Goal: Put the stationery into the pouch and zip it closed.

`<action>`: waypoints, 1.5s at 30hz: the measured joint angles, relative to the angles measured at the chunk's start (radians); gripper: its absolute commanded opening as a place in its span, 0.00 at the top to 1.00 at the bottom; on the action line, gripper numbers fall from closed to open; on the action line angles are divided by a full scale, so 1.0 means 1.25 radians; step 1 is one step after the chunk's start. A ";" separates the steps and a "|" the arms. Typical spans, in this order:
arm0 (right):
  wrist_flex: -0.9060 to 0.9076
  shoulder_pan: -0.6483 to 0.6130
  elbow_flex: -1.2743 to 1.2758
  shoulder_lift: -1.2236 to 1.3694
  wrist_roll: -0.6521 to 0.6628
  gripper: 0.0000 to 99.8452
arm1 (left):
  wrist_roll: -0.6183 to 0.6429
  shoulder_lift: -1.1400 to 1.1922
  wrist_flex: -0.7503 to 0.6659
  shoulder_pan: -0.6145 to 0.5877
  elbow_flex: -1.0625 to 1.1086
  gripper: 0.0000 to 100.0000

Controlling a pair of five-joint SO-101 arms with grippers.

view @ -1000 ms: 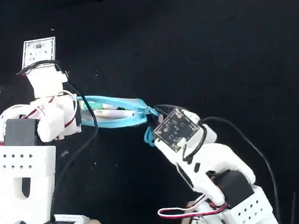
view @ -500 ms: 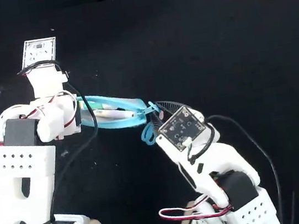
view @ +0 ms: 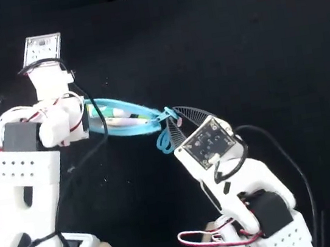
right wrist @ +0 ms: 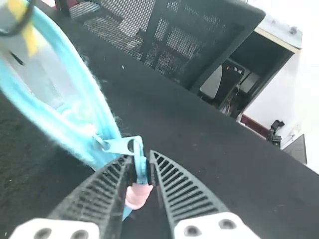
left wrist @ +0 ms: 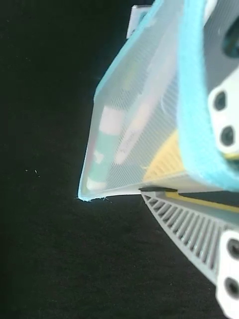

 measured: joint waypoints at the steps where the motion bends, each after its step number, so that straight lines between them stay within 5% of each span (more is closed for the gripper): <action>1: 0.017 -0.001 -0.020 0.000 0.000 0.99 | 0.000 0.001 0.007 0.000 -0.014 0.97; 10: 0.107 -0.002 -0.201 0.108 0.034 0.99 | -0.004 0.012 0.072 0.002 -0.123 0.81; 21: 0.101 -0.031 -0.357 0.394 0.037 0.99 | -0.001 0.017 0.088 0.001 -0.171 0.81; 29: 0.098 -0.038 -0.360 0.421 0.006 0.99 | -0.004 0.018 0.088 -0.087 -0.261 0.81; 45: 0.029 -0.038 -0.360 0.421 -0.005 0.99 | -0.001 0.018 0.119 -0.091 -0.406 0.81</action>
